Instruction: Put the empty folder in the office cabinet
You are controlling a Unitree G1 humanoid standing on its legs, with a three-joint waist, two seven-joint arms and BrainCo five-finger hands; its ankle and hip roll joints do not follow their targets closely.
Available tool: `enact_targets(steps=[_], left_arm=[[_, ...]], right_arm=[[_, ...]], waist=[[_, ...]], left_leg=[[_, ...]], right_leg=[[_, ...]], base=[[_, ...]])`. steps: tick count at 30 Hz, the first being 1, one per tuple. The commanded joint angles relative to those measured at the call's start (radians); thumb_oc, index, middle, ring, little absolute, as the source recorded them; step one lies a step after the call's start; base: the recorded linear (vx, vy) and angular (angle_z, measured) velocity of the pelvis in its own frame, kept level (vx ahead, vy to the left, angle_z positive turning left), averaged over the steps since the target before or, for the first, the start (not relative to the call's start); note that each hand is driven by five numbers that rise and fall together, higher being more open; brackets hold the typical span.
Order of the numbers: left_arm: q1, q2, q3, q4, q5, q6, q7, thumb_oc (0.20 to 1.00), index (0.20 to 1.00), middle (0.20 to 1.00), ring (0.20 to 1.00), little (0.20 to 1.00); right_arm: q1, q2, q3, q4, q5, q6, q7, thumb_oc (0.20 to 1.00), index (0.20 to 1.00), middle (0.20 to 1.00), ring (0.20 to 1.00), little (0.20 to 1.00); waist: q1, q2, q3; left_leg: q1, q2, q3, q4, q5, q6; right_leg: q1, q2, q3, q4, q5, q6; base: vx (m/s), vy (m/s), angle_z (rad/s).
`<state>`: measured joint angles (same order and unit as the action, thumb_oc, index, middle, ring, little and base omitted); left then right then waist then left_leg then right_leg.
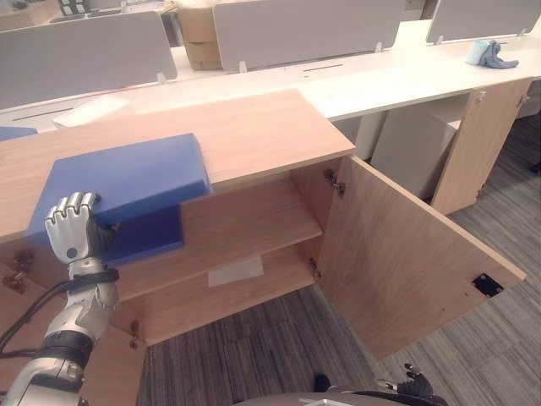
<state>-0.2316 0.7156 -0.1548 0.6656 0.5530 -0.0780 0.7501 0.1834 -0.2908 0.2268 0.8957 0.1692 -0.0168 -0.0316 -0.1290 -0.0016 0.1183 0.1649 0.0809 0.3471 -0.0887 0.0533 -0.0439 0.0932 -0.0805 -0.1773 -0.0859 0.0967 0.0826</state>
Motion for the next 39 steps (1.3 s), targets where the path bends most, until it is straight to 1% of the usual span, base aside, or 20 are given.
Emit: enact_targets(steps=[1, 4, 7, 10, 12, 13, 14, 15, 16, 19, 20, 22, 27, 31, 33, 34, 36, 37, 38, 39], left_arm=[[-0.102, 0.067, -0.012, 0.026, -0.091, -0.036, -0.078, 0.2, 0.2, 0.2, 0.2, 0.2], [-0.074, 0.07, 0.001, -0.051, -0.171, -0.053, -0.111, 0.2, 0.2, 0.2, 0.2, 0.2], [-0.05, 0.082, 0.023, -0.113, -0.206, -0.085, -0.111, 0.2, 0.2, 0.2, 0.2, 0.2], [-0.022, 0.088, 0.075, -0.249, -0.267, -0.13, -0.145, 0.2, 0.2, 0.2, 0.2, 0.2], [-0.013, 0.087, 0.091, -0.284, -0.301, -0.158, -0.165, 0.2, 0.2, 0.2, 0.2, 0.2], [-0.004, 0.083, 0.118, -0.341, -0.359, -0.188, -0.232, 0.2, 0.2, 0.2, 0.2, 0.2], [-0.004, 0.083, 0.118, -0.341, -0.359, -0.188, -0.232, 0.2, 0.2, 0.2, 0.2, 0.2], [0.003, 0.077, 0.127, -0.375, -0.399, -0.198, -0.265, 0.2, 0.2, 0.2, 0.2, 0.2], [0.014, 0.071, 0.147, -0.44, -0.448, -0.185, -0.32, 0.2, 0.2, 0.2, 0.2, 0.2], [0.055, 0.043, 0.181, -0.553, -0.565, -0.195, -0.436, 0.2, 0.2, 0.2, 0.2, 0.2], [0.062, 0.038, 0.185, -0.568, -0.582, -0.195, -0.451, 0.2, 0.2, 0.2, 0.2, 0.2], [0.106, -0.001, 0.209, -0.645, -0.655, -0.202, -0.545, 0.2, 0.2, 0.2, 0.2, 0.2], [0.196, -0.066, 0.238, -0.769, -0.806, -0.209, -0.716, 0.2, 0.2, 0.2, 0.2, 0.2], [0.253, -0.112, 0.247, -0.833, -1.006, -0.222, -0.87, 0.2, 0.2, 0.2, 0.2, 0.2], [0.28, -0.14, 0.246, -0.862, -1.095, -0.223, -0.961, 0.2, 0.2, 0.2, 0.2, 0.2], [0.296, -0.159, 0.242, -0.88, -1.158, -0.216, -1.029, 0.2, 0.2, 0.2, 0.2, 0.2], [0.303, -0.165, 0.241, -0.883, -1.165, -0.219, -1.045, 0.2, 0.2, 0.2, 0.2, 0.2], [0.315, -0.173, 0.241, -0.888, -1.182, -0.224, -1.075, 0.2, 0.2, 0.2, 0.2, 0.2], [0.344, -0.199, 0.232, -0.897, -1.258, -0.222, -1.143, 0.2, 0.2, 0.2, 0.2, 0.2], [0.345, -0.201, 0.232, -0.896, -1.262, -0.223, -1.145, 0.2, 0.2, 0.2, 0.2, 0.2]], right_arm=[[-0.068, -0.044, -0.016, -0.043, 0.028, -0.052, -0.006, 1.0, 1.0, 1.0, 1.0, 1.0], [-0.071, -0.049, -0.014, -0.101, 0.036, -0.048, 0.006, 1.0, 1.0, 1.0, 1.0, 1.0], [-0.072, -0.053, -0.005, -0.148, 0.045, -0.045, 0.017, 1.0, 1.0, 1.0, 1.0, 1.0], [-0.079, -0.055, 0.012, -0.219, 0.05, -0.037, 0.026, 1.0, 1.0, 1.0, 1.0, 1.0], [-0.082, -0.055, 0.016, -0.229, 0.053, -0.037, 0.026, 1.0, 1.0, 1.0, 1.0, 1.0], [-0.084, -0.055, 0.017, -0.241, 0.048, -0.048, 0.039, 1.0, 1.0, 1.0, 1.0, 1.0], [-0.084, -0.055, 0.017, -0.241, 0.048, -0.048, 0.039, 1.0, 1.0, 1.0, 1.0, 1.0], [-0.084, -0.051, 0.018, -0.254, 0.043, -0.049, 0.039, 1.0, 1.0, 1.0, 1.0, 1.0], [-0.085, -0.049, 0.016, -0.278, 0.048, -0.043, 0.046, 1.0, 1.0, 1.0, 1.0, 1.0], [-0.088, -0.039, 0.016, -0.329, 0.034, -0.038, 0.069, 1.0, 1.0, 1.0, 1.0, 1.0], [-0.089, -0.037, 0.016, -0.336, 0.033, -0.037, 0.072, 1.0, 1.0, 1.0, 1.0, 1.0], [-0.089, -0.022, 0.019, -0.372, 0.012, -0.035, 0.081, 1.0, 1.0, 1.0, 1.0, 1.0], [-0.085, -0.009, 0.017, -0.441, -0.012, -0.019, 0.1, 1.0, 1.0, 1.0, 1.0, 1.0], [-0.09, -0.012, 0.013, -0.48, -0.009, -0.016, 0.123, 1.0, 1.0, 1.0, 1.0, 1.0], [-0.09, -0.016, 0.012, -0.502, -0.009, -0.022, 0.138, 1.0, 1.0, 1.0, 1.0, 1.0], [-0.093, -0.02, 0.011, -0.525, -0.006, -0.025, 0.15, 1.0, 1.0, 1.0, 1.0, 1.0], [-0.093, -0.022, 0.012, -0.535, -0.005, -0.024, 0.15, 1.0, 1.0, 1.0, 1.0, 1.0], [-0.093, -0.026, 0.011, -0.552, 0.0, -0.022, 0.154, 1.0, 1.0, 1.0, 1.0, 1.0], [-0.098, -0.038, 0.01, -0.595, 0.016, -0.039, 0.168, 1.0, 1.0, 1.0, 1.0, 1.0], [-0.098, -0.039, 0.01, -0.598, 0.017, -0.039, 0.167, 1.0, 1.0, 1.0, 1.0, 1.0]], waist=[[-0.023, 0.004, 0.049], [-0.014, 0.005, 0.049], [-0.006, 0.004, 0.048], [0.012, 0.0, 0.047], [0.017, -0.001, 0.045], [0.026, -0.002, 0.043], [0.026, -0.002, 0.043], [0.03, -0.002, 0.042], [0.037, -0.002, 0.04], [0.055, -0.002, 0.035], [0.057, -0.002, 0.035], [0.072, -0.002, 0.035], [0.096, -0.003, 0.034], [0.116, -0.005, 0.036], [0.125, -0.007, 0.037], [0.129, -0.008, 0.037], [0.131, -0.008, 0.037], [0.133, -0.009, 0.037], [0.139, -0.011, 0.037], [0.139, -0.011, 0.037]], left_leg=[[0.045, -0.056, -0.002, 0.001, -0.111, 0.055], [0.044, -0.056, -0.008, 0.001, -0.11, 0.054], [0.043, -0.055, -0.015, 0.001, -0.11, 0.053], [0.041, -0.053, -0.032, 0.001, -0.107, 0.048], [0.04, -0.052, -0.037, 0.001, -0.106, 0.046], [0.038, -0.051, -0.044, 0.001, -0.104, 0.043], [0.038, -0.051, -0.044, 0.001, -0.104, 0.043], [0.038, -0.051, -0.047, 0.001, -0.103, 0.042], [0.038, -0.051, -0.052, 0.001, -0.102, 0.041], [0.037, -0.05, -0.063, 0.001, -0.099, 0.039], [0.036, -0.05, -0.064, 0.001, -0.099, 0.038], [0.034, -0.051, -0.072, 0.001, -0.096, 0.037], [0.024, -0.052, -0.088, 0.001, -0.088, 0.038], [0.015, -0.054, -0.101, 0.001, -0.082, 0.036], [0.012, -0.054, -0.108, 0.001, -0.08, 0.035], [0.01, -0.054, -0.112, 0.001, -0.078, 0.033], [0.01, -0.054, -0.113, 0.001, -0.077, 0.033], [0.009, -0.054, -0.114, 0.001, -0.076, 0.032], [0.008, -0.054, -0.116, 0.001, -0.072, 0.03], [0.008, -0.054, -0.116, 0.001, -0.072, 0.03]], right_leg=[[0.029, -0.033, 0.03, 0.023, -0.023, 0.088], [0.033, -0.035, 0.022, 0.02, -0.024, 0.087], [0.038, -0.035, 0.014, 0.017, -0.026, 0.085], [0.049, -0.036, -0.001, 0.014, -0.03, 0.082], [0.053, -0.036, -0.007, 0.012, -0.032, 0.081], [0.057, -0.037, -0.014, 0.011, -0.034, 0.08], [0.057, -0.037, -0.014, 0.011, -0.034, 0.08], [0.06, -0.037, -0.018, 0.01, -0.035, 0.079], [0.065, -0.038, -0.025, 0.008, -0.036, 0.079], [0.072, -0.042, -0.042, 0.004, -0.037, 0.08], [0.073, -0.043, -0.044, 0.004, -0.037, 0.08], [0.078, -0.045, -0.056, 0.003, -0.038, 0.079], [0.08, -0.045, -0.071, 0.001, -0.04, 0.074], [0.082, -0.044, -0.081, -0.001, -0.04, 0.071], [0.084, -0.045, -0.089, -0.001, -0.04, 0.07], [0.084, -0.045, -0.094, -0.001, -0.039, 0.069], [0.085, -0.046, -0.096, -0.001, -0.039, 0.069], [0.085, -0.046, -0.098, -0.001, -0.038, 0.069], [0.086, -0.047, -0.103, -0.001, -0.036, 0.068], [0.086, -0.047, -0.103, -0.001, -0.036, 0.068]], base=[[-0.04, -0.012, 0.0], [-0.04, -0.015, 0.01], [-0.04, -0.021, 0.04], [-0.05, -0.031, 0.09], [-0.03, -0.029, 0.13], [-0.03, -0.027, 0.1], [-0.04, -0.029, 0.1], [-0.04, -0.024, 0.11], [-0.05, -0.036, 0.14], [-0.04, -0.035, 0.13], [-0.04, -0.027, 0.08], [-0.04, -0.026, 0.02], [-0.04, -0.015, 0.07], [-0.03, -0.01, 0.12], [-0.02, -0.008, 0.08], [-0.02, -0.008, 0.07], [-0.01, -0.004, 0.05], [-0.01, -0.002, 0.11], [-0.01, -0.001, 0.13], [0.0, 0.002, 0.1]])
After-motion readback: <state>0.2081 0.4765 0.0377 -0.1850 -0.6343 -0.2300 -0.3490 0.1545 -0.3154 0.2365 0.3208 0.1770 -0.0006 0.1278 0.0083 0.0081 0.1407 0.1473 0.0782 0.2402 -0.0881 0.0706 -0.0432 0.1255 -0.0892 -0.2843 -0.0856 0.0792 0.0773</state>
